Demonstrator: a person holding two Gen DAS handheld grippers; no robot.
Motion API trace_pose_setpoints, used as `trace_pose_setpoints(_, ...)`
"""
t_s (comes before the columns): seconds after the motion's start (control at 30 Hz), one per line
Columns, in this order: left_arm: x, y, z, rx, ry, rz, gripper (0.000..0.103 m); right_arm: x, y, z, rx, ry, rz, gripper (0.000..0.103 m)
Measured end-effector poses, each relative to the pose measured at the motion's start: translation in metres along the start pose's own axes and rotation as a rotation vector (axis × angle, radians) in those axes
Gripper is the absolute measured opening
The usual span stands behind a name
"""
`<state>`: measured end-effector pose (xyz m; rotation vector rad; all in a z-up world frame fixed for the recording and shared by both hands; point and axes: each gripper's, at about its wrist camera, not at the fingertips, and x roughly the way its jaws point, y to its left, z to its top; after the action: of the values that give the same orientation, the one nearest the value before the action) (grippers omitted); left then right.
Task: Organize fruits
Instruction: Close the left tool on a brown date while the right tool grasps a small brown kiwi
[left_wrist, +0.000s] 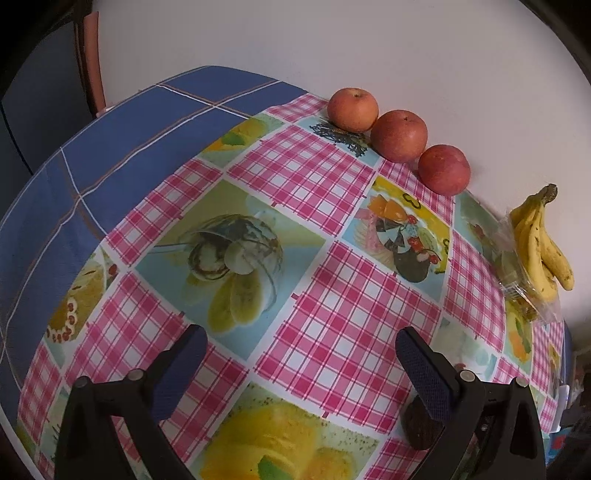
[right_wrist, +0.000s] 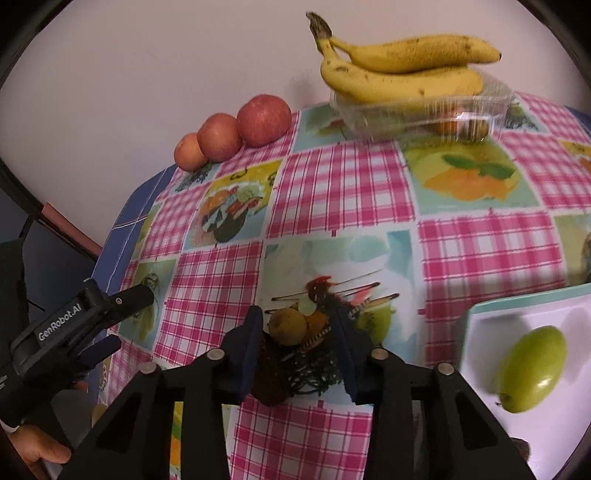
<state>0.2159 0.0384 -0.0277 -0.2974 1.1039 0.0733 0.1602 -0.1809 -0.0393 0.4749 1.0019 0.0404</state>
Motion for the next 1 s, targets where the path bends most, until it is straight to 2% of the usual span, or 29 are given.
trace_pose_setpoints(0.07,0.003,0.0,0.001,0.0,0.004,-0.001,0.103,0.005,0.0,0.0,0.006,0.007,0.004,0.037)
trace_pose_setpoints(0.33,0.009,-0.005,0.003,0.002,0.008,-0.02,0.103,0.015,-0.001,-0.001,0.042,0.029,0.059,0.023)
trace_pose_setpoints(0.8,0.006,-0.024,-0.007,-0.013,0.073,-0.127,0.102,-0.012,-0.021,0.003,0.069,-0.004,-0.003,0.023)
trace_pose_setpoints(0.93,0.003,-0.038,-0.013,0.02,0.085,-0.162,0.09,-0.027,-0.028,0.006,0.074,-0.026,-0.012,0.023)
trace_pose_setpoints(1.0,0.002,-0.046,-0.017,0.035,0.094,-0.178,0.088,-0.036,-0.032,0.007,0.07,-0.042,-0.024,0.023)
